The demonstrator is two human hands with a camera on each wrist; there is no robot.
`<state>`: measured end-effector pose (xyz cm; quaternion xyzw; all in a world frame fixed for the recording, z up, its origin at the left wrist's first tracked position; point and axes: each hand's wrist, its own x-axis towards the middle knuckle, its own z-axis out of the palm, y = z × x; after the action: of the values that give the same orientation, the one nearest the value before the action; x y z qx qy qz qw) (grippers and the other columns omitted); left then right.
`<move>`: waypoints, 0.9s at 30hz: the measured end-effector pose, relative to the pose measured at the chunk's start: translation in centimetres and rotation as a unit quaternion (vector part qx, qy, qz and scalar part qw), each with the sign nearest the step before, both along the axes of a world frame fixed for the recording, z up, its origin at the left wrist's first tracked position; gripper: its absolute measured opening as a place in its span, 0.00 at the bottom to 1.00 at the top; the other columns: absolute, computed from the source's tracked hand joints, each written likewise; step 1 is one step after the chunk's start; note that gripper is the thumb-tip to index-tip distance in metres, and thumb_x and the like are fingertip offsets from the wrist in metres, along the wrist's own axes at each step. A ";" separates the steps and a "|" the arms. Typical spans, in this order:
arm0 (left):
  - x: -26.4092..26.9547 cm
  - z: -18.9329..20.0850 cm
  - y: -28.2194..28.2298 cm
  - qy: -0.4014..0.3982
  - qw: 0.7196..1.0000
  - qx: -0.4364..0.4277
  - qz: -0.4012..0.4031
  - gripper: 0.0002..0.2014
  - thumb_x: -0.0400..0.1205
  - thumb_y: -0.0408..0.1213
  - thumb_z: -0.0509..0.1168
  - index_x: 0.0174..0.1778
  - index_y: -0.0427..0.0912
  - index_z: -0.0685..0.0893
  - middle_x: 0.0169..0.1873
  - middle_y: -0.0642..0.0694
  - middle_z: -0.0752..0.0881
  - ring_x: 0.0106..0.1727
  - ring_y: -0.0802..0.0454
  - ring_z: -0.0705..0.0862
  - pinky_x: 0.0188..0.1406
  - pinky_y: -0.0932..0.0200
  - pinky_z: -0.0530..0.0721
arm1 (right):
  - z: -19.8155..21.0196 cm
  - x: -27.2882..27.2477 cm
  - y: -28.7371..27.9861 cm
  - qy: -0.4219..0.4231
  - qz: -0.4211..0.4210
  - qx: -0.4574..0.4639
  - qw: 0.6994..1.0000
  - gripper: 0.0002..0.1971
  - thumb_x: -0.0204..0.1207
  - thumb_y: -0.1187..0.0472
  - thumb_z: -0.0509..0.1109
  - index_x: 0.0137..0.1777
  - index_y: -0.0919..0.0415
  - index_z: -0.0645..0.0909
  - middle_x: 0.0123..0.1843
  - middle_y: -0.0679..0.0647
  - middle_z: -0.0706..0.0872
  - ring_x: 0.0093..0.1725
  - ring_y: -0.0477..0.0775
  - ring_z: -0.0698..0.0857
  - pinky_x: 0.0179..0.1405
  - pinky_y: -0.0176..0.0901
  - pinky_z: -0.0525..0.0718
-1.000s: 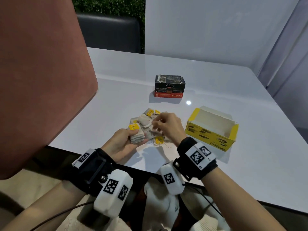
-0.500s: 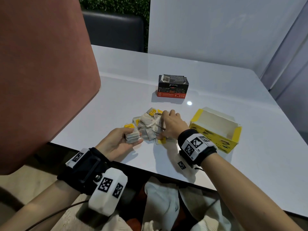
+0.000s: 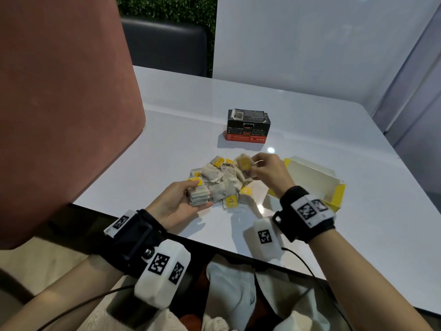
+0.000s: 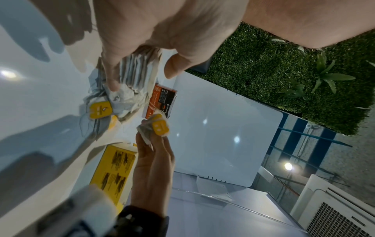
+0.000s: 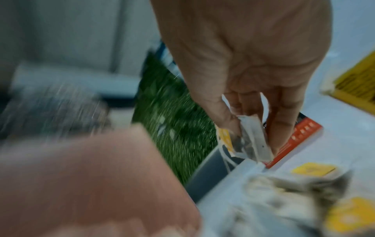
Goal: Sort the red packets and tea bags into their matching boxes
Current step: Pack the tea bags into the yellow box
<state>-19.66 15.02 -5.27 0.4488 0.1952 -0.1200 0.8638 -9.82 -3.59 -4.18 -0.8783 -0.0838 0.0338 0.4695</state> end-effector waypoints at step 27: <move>0.6 -0.2 -3.6 -0.060 0.995 0.039 -0.072 0.13 0.88 0.37 0.49 0.56 0.42 0.79 0.40 0.42 0.86 0.43 0.45 0.84 0.53 0.46 0.80 | 0.8 -5.1 2.6 0.070 0.108 0.018 0.992 0.19 0.72 0.68 0.73 0.63 0.66 0.80 0.33 0.50 0.78 0.32 0.47 0.78 0.29 0.33 0.75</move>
<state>-19.10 11.42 -5.44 0.5013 0.1149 -0.1471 0.8449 -14.87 -0.94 -3.42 -0.8509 -0.1456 0.1436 0.4840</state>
